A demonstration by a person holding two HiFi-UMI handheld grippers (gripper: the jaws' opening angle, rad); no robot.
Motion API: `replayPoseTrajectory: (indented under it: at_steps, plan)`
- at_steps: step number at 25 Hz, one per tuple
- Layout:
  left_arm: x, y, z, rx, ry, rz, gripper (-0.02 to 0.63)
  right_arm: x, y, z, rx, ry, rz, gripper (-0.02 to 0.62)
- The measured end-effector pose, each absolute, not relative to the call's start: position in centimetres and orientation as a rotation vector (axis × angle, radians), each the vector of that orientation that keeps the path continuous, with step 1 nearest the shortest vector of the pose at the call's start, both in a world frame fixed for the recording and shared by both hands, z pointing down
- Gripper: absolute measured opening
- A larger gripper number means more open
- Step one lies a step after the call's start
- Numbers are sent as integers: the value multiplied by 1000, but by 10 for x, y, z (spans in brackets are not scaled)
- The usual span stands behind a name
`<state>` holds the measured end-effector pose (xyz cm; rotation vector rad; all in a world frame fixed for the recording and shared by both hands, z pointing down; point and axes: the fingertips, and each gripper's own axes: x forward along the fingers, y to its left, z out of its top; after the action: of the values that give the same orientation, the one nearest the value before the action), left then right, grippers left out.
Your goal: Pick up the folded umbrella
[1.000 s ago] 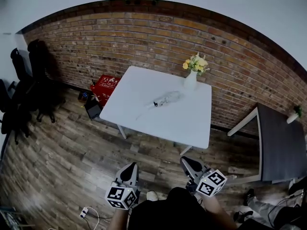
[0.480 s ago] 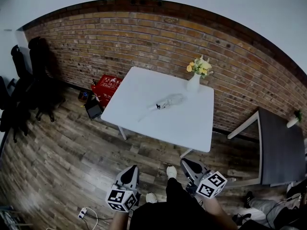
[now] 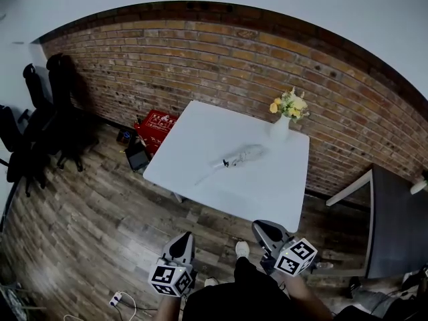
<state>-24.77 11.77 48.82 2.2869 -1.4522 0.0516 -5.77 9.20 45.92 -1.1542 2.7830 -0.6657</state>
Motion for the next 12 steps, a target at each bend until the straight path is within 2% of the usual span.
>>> replayPoseTrajectory:
  at_steps: [12]
  plan:
    - [-192, 30, 479, 2253, -1496, 67, 14, -8, -8, 462, -1072, 2821, -693, 23]
